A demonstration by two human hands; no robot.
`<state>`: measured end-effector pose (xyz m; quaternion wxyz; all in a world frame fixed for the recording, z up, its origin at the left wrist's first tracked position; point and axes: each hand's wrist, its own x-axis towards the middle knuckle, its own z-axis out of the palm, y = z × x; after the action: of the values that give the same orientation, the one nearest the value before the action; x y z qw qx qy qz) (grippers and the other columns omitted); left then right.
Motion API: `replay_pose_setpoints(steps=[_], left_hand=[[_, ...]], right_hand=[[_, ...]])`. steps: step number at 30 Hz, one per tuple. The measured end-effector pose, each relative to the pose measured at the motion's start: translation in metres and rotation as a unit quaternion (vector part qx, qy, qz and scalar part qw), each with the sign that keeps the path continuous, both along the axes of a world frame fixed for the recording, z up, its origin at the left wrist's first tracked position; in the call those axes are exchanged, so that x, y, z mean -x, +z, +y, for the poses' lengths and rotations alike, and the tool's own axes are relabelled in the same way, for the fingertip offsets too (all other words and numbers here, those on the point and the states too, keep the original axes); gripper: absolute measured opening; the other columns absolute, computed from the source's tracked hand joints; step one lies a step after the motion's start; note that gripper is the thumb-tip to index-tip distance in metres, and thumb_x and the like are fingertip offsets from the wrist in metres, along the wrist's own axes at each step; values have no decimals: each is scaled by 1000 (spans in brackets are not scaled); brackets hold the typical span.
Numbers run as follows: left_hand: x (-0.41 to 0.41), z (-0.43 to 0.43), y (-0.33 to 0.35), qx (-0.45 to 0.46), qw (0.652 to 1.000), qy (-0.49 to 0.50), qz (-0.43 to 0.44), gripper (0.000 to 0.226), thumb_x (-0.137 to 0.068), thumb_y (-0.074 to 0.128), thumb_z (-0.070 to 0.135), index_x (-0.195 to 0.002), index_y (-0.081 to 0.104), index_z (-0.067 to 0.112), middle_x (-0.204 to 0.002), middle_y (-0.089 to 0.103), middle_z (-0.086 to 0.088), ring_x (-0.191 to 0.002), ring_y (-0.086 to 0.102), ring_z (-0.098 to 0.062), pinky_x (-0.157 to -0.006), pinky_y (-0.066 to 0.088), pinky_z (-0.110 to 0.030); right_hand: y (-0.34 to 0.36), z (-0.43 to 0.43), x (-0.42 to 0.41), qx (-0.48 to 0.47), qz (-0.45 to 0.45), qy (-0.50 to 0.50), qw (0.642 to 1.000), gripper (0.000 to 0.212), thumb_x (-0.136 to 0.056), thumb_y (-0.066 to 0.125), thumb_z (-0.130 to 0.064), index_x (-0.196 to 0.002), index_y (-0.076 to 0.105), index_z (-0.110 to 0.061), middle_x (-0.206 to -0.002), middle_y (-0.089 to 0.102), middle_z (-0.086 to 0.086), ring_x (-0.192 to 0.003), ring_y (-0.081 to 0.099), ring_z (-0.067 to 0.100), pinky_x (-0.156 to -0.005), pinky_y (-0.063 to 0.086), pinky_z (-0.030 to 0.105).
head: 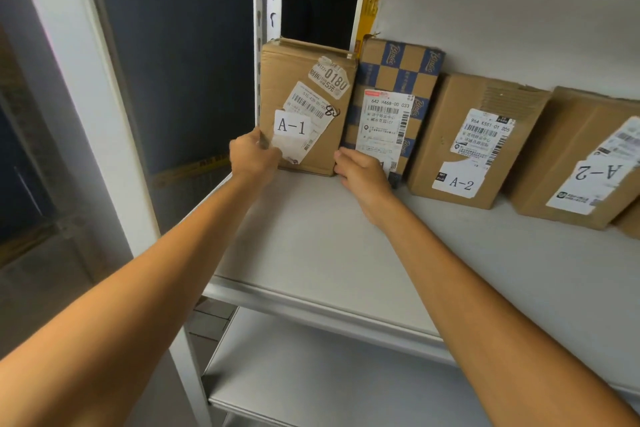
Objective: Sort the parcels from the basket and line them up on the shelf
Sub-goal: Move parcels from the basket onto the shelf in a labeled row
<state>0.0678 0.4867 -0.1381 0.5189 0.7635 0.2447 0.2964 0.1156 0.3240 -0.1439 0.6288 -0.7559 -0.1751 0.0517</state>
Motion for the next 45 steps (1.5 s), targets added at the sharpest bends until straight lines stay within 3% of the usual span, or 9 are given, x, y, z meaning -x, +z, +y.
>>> replay_pose_setpoints(steps=[2, 7, 10, 15, 27, 33, 37, 41, 45], left_hand=[[4, -13, 3, 24, 999, -38, 1, 54, -87, 62, 5, -136, 41, 11, -131, 55, -6, -120, 54, -26, -73, 51, -25], [38, -56, 3, -129, 986, -102, 43, 66, -88, 59, 8, -148, 29, 7, -145, 42, -12, -132, 42, -28, -96, 39, -29], [60, -76, 7, -240, 958, -141, 69, 67, -87, 61, 7, -147, 32, 6, -151, 35, -13, -140, 32, -25, -109, 26, -26], [85, -124, 19, -292, 936, -166, 105, 59, -90, 61, 16, -144, 39, 12, -147, 43, -9, -136, 39, -24, -109, 29, -31], [55, -362, 47, -450, 837, -297, 93, 55, -92, 60, 33, -143, 41, 28, -145, 47, -8, -131, 43, -31, -110, 32, -48], [42, -507, 36, -450, 785, -421, 56, 52, -93, 58, 33, -142, 42, 28, -150, 41, -2, -138, 35, -25, -114, 26, -43], [46, -606, 34, -463, 719, -517, 31, 58, -91, 59, 34, -144, 36, 31, -152, 37, -1, -139, 32, -24, -115, 24, -45], [54, -687, 31, -442, 681, -584, 5, 57, -91, 59, 31, -143, 36, 33, -151, 37, 1, -138, 33, -22, -115, 23, -47], [64, -765, 13, -431, 629, -647, -28, 50, -94, 54, 40, -141, 40, 31, -147, 42, 0, -134, 38, -24, -113, 27, -41]], right_hand=[[6, -7, 6, 32, 6, 45, 998, 50, -98, 55, -33, -142, 47, -11, -142, 52, 4, -132, 47, 19, -114, 35, 39], [5, -28, 25, 94, -89, 80, 988, 63, -90, 61, -39, -144, 45, -13, -144, 50, 3, -134, 45, 16, -113, 34, 33], [5, -55, 36, 146, -151, 76, 975, 61, -90, 65, -32, -144, 43, -14, -145, 46, 2, -134, 41, 16, -110, 33, 30], [10, -124, 51, 193, -202, 53, 959, 59, -92, 63, -31, -145, 42, -13, -149, 43, 6, -137, 39, 23, -112, 33, 34], [18, -392, 82, 246, -146, -98, 953, 57, -96, 55, -40, -146, 39, -19, -152, 39, 6, -138, 38, 26, -108, 36, 35], [0, -533, 122, 254, -108, -224, 935, 54, -95, 56, -39, -145, 42, -20, -149, 43, 4, -135, 42, 24, -109, 36, 35], [-4, -614, 153, 253, -63, -303, 917, 61, -94, 57, -42, -148, 36, -22, -149, 41, 6, -135, 40, 26, -107, 39, 36], [-10, -687, 192, 243, -12, -381, 892, 60, -94, 58, -41, -147, 38, -20, -145, 44, 9, -131, 44, 29, -103, 45, 41], [-20, -751, 237, 255, 30, -436, 862, 60, -96, 56, -40, -147, 38, -15, -151, 37, 8, -139, 37, 25, -102, 34, 24]])
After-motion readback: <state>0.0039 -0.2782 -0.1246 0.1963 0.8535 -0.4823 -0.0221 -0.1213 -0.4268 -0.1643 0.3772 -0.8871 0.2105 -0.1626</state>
